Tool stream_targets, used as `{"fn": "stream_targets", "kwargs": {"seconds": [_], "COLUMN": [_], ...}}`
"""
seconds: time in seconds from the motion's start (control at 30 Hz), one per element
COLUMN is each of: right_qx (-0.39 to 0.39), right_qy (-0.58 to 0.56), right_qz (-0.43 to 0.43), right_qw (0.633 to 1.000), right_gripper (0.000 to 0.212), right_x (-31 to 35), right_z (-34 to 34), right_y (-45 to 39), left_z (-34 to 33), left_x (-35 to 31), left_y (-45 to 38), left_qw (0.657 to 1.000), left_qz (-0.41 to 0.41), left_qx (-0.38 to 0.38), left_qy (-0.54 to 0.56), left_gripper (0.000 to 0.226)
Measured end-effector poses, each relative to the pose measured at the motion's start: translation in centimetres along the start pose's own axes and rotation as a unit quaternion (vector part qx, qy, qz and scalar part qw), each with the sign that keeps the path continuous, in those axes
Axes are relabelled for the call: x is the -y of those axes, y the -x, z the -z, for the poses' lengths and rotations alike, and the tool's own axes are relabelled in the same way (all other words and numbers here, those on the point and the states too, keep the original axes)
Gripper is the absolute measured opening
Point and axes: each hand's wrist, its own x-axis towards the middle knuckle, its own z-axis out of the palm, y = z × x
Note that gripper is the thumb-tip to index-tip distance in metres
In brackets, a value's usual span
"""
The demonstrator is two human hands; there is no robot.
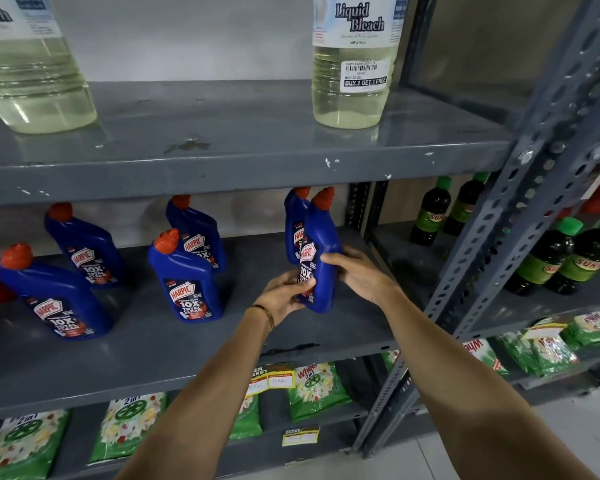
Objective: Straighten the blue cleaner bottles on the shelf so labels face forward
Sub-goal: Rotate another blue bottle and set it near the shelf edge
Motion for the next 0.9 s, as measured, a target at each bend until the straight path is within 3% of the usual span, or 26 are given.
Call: {"fn": "stream_targets", "kwargs": {"seconds": [0.23, 0.37, 0.57, 0.9], "right_qx": [-0.023, -0.018, 0.005, 0.019], "right_qy": [0.062, 0.094, 0.141, 0.162], "right_qz": [0.009, 0.001, -0.021, -0.036], "right_qw": [0.998, 0.995, 0.99, 0.986], "right_gripper": [0.05, 0.058, 0.061, 0.065], "right_x": [-0.1, 0.2, 0.1, 0.2], "right_z": [0.7, 0.9, 1.4, 2.8], "right_y": [-0.1, -0.7, -1.4, -1.8], "left_z": [-0.6, -0.2, 0.2, -1.4], "left_x": [0.6, 1.1, 1.6, 2.9], "left_y": [-0.9, -1.8, -2.5, -2.9], "left_qw": [0.992, 0.98, 0.959, 0.916], "left_qz": [-0.041, -0.053, -0.069, -0.107], "left_qx": [-0.11, -0.16, -0.166, -0.236], "left_qy": [-0.054, -0.101, -0.221, -0.305], "left_gripper": [0.065, 0.061, 0.06, 0.053]}}
